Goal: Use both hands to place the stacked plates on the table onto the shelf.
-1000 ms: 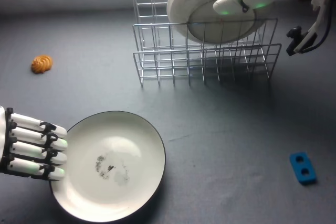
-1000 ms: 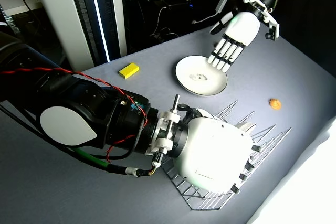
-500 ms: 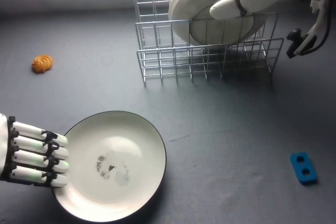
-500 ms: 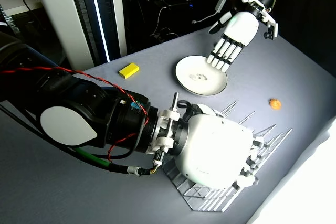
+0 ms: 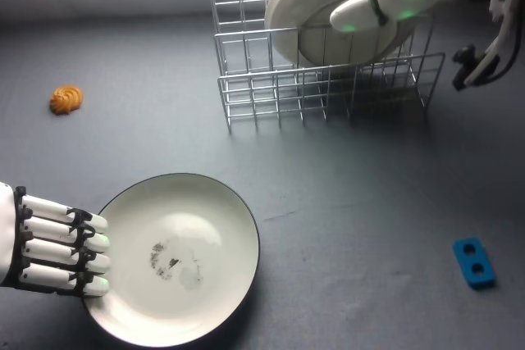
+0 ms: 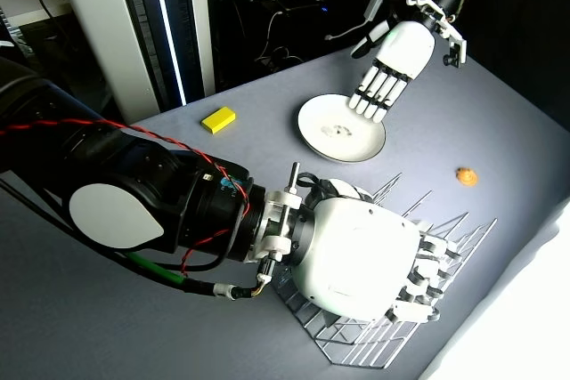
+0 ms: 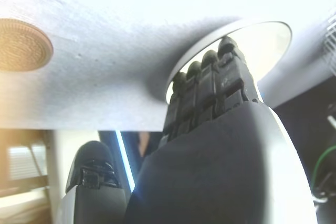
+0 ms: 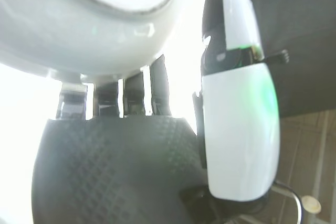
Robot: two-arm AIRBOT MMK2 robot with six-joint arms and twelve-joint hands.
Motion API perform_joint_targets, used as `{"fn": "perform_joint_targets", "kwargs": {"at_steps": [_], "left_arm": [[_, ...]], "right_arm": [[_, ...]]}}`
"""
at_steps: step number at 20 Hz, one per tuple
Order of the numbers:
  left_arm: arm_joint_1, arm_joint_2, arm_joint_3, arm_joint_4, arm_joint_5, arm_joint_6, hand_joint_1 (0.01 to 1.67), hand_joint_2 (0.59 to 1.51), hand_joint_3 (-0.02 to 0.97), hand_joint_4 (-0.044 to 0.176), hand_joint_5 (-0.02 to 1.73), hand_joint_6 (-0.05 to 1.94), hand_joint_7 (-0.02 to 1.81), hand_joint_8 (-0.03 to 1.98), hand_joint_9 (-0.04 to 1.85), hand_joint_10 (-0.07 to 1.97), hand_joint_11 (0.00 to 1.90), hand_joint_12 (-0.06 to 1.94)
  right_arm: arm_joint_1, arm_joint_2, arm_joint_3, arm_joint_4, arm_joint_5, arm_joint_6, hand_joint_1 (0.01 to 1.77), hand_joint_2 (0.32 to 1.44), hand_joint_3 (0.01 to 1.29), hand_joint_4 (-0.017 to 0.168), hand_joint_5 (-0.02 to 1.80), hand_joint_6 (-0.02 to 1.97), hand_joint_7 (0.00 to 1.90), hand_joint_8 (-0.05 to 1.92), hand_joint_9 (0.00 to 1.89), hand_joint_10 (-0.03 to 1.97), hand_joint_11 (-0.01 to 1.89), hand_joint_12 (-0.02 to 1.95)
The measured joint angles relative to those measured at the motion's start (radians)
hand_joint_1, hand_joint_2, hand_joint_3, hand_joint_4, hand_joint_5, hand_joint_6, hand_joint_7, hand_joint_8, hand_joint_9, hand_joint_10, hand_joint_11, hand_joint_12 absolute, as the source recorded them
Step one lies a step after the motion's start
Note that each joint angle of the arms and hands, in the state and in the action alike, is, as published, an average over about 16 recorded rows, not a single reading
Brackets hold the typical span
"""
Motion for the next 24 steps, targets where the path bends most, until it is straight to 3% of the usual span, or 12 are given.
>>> {"fn": "perform_joint_targets", "kwargs": {"at_steps": [4,10,18,24], "left_arm": [[0.003,0.003,-0.003,-0.024,0.004,0.000,0.02,1.143,0.017,-0.001,0.09,0.01,0.05,0.01,0.02,0.01,0.02,0.01],[0.004,0.011,-0.007,-0.055,0.025,-0.001,0.02,1.140,0.017,0.000,0.09,0.01,0.06,0.01,0.02,0.01,0.02,0.02],[0.015,0.022,-0.019,-0.094,0.071,-0.001,0.02,1.137,0.018,-0.001,0.07,0.00,0.04,0.00,0.01,0.00,0.02,0.02],[0.042,0.028,-0.041,-0.120,0.099,0.000,0.02,1.134,0.018,-0.001,0.05,0.00,0.03,0.00,0.00,-0.01,0.02,0.01]], "right_arm": [[0.020,0.023,-0.020,-0.001,0.005,-0.017,1.08,0.98,0.02,-0.004,0.34,0.01,0.35,0.02,0.34,0.02,0.06,0.85],[0.072,0.096,-0.113,-0.024,0.020,-0.102,1.04,0.97,0.02,-0.004,0.16,0.01,0.17,0.02,0.15,0.02,0.01,0.42],[0.115,0.229,-0.359,-0.065,0.060,-0.393,1.10,0.87,0.02,-0.003,0.03,0.01,0.03,0.02,0.03,0.02,0.02,0.06],[0.073,0.304,-0.549,-0.047,0.098,-0.691,1.16,0.80,0.02,0.001,0.02,0.01,0.02,0.02,0.02,0.02,0.02,0.01]]}}
